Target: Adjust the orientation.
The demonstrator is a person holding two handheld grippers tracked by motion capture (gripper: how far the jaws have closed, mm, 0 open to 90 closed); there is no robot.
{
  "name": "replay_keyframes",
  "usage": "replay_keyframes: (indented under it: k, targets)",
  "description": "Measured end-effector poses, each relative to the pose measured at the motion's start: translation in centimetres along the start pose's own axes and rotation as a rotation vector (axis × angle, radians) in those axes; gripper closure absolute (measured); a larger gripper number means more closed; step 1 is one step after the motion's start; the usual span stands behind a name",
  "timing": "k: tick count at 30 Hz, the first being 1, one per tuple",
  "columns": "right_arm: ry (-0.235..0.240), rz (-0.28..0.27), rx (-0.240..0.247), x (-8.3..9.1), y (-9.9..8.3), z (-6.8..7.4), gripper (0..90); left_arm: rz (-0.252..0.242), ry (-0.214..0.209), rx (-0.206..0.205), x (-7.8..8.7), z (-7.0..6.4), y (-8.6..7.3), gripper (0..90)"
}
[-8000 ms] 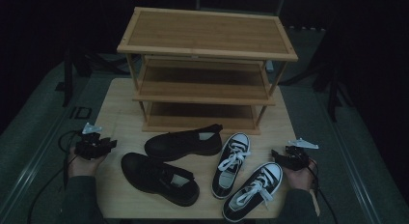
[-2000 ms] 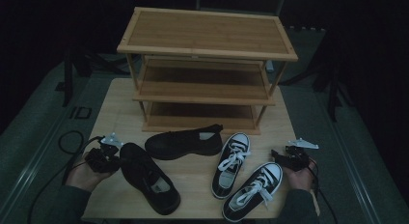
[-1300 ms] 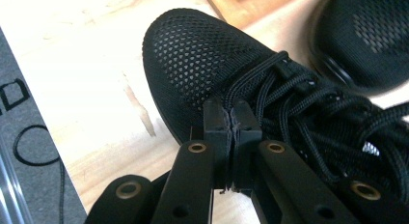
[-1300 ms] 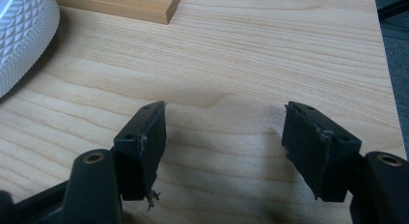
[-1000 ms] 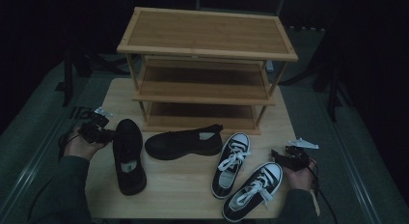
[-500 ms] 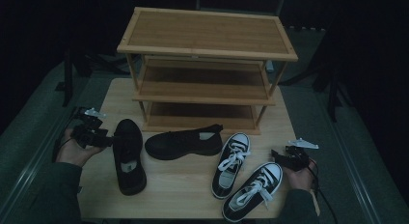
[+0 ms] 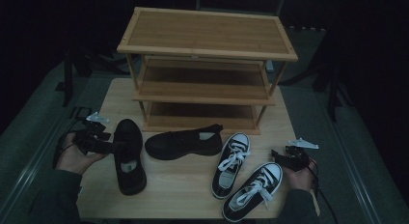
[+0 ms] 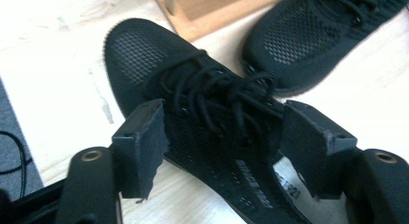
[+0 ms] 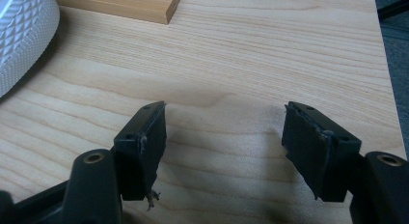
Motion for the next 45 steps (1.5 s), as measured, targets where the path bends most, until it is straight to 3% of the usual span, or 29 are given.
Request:
replay_keyframes:
  k: [7,9,14,17,18,20,23,25,28,35,40,45]
  targets:
    - [0.0,0.0,0.0,0.0,0.0,0.0,31.8,0.055,-0.015,0.002,-1.1,-0.6,-1.2,41.6]
    - [0.0,0.0,0.0,0.0,0.0,0.0,31.9,0.088,0.018,-0.001,-1.3,-0.4,-1.7,43.7]
    - [0.0,0.0,0.0,0.0,0.0,0.0,31.9,0.141,0.036,-0.005,-2.3,-0.7,-2.4,48.4]
    - [0.0,0.0,0.0,0.0,0.0,0.0,31.9,0.143,0.029,-0.006,-2.7,-0.9,-2.3,63.0]
    - [0.0,0.0,0.0,0.0,0.0,0.0,31.8,0.142,0.044,-0.001,-2.6,-0.7,-2.1,70.0]
    - [0.0,0.0,-0.001,0.0,0.0,0.0,31.8,0.151,0.07,0.016,-2.6,-0.4,-1.9,75.5]
    - [0.001,0.0,-0.001,0.0,0.0,0.0,31.8,0.152,0.157,0.025,-2.4,0.7,-1.8,82.9]
    - [0.001,0.0,-0.001,0.0,0.0,0.0,31.8,0.145,0.168,0.033,-2.2,1.5,-1.8,84.2]
    - [0.001,0.0,-0.001,0.0,0.0,0.0,31.8,0.141,0.155,0.039,-2.0,2.3,-1.8,84.8]
    - [0.0,0.0,-0.001,0.0,0.0,0.0,31.8,0.147,0.13,-0.022,-1.9,3.7,-1.7,85.7]
    - [0.001,0.0,-0.001,0.0,0.0,0.0,31.8,0.15,0.137,-0.076,-1.6,4.3,-1.9,86.1]
    - [0.001,0.0,-0.001,0.0,0.0,0.0,31.8,0.122,0.092,-0.097,-1.4,4.6,-2.2,86.3]
Point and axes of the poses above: each handheld gripper's, and its own axes: x roughly backward along the jaws, y roughly out of its top, z roughly to its left, the point moved 7 cm from there along -x, roughly forward along the jaws, and after that the axes turned 4 degrees about x, right-handed, at the moved point
